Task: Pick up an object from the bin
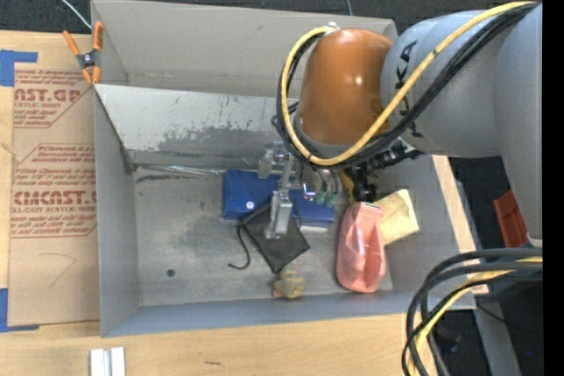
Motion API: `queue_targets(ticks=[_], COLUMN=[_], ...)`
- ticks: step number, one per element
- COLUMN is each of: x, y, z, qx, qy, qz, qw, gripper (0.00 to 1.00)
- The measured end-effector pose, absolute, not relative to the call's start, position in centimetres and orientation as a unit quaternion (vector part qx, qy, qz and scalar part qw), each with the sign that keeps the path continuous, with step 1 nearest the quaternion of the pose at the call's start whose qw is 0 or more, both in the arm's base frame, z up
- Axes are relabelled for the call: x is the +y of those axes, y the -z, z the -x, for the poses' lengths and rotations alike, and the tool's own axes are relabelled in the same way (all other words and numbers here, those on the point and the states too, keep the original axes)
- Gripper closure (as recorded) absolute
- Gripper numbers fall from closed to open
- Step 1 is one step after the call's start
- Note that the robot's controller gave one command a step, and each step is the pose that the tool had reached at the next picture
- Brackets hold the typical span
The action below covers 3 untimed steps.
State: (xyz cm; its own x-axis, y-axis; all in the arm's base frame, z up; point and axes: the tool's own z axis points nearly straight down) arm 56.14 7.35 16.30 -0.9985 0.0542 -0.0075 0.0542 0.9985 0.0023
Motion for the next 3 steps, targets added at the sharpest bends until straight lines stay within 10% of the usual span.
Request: queue_targets(ticks=[1,2,3], x=[6.6,4.6,6.2], y=[-9.9,-7.0,-7.2], z=[-53.7,-55.1,-50.4], qx=[1.000,0.994,0.991], qy=[-0.001,-0.003,-0.003], qz=[-0.017,-0.105,-0.135], qw=[0.000,0.005,0.005], gripper=[0.00,0.00,1.00])
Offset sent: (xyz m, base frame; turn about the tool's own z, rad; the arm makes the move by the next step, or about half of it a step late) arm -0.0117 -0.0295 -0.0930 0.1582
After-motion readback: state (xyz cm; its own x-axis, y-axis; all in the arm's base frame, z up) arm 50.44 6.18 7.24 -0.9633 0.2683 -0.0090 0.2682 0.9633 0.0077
